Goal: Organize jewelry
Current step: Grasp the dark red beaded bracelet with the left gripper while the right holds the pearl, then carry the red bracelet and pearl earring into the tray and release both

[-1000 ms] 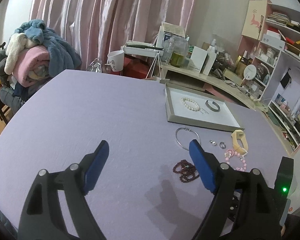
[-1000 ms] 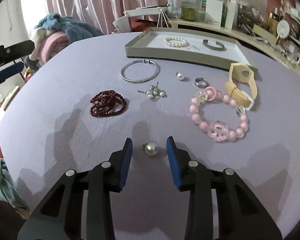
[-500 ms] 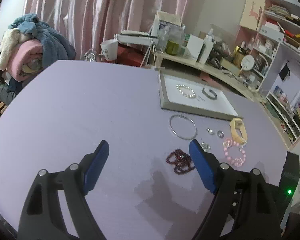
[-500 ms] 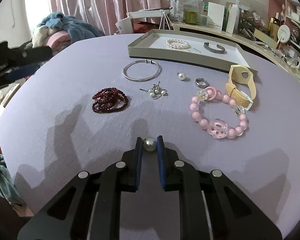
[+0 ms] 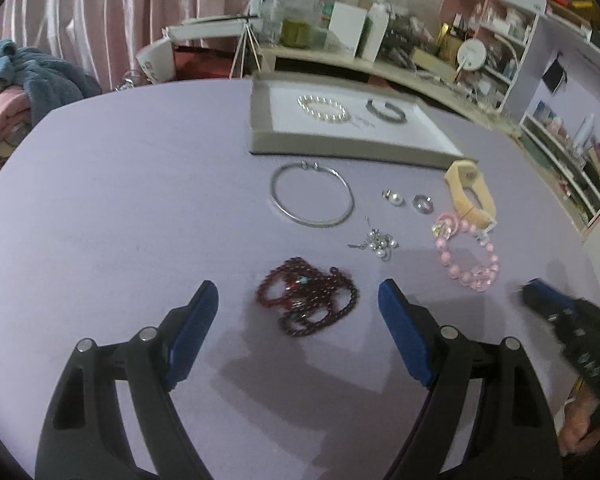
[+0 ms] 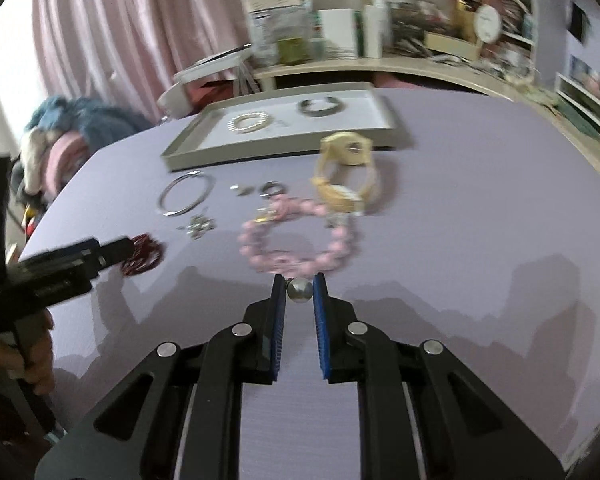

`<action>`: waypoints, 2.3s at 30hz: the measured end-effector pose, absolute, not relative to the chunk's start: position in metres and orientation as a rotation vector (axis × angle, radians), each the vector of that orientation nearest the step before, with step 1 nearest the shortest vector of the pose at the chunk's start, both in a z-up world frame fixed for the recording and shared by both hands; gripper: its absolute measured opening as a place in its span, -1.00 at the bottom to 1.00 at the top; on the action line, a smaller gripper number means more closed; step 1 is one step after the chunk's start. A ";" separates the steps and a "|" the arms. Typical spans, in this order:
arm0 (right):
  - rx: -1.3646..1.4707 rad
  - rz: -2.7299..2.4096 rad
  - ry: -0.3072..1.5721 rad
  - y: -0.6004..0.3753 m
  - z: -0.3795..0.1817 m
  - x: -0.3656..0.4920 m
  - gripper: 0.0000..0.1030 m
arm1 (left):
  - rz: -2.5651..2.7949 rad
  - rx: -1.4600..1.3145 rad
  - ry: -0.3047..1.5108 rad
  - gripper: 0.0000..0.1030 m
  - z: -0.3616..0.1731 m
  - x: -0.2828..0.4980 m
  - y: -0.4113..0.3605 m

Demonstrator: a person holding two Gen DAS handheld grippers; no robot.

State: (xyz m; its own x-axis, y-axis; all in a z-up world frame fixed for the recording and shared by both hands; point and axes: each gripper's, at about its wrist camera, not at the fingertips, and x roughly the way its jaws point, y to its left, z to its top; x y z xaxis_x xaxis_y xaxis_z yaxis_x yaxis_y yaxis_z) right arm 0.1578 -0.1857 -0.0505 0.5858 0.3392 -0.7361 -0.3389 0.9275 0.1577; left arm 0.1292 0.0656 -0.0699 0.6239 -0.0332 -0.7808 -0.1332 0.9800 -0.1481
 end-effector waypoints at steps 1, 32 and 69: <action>0.015 0.381 0.864 -0.191 -0.050 0.160 -0.71 | 0.058 -0.197 0.904 0.60 -0.072 0.132 0.064; 0.055 0.543 0.698 -0.165 0.022 0.188 -0.71 | 0.080 -0.280 0.682 -0.92 0.050 0.108 0.082; 0.070 0.486 0.651 -0.152 0.039 0.301 -0.71 | -0.004 -0.181 0.617 -0.91 0.110 0.284 0.083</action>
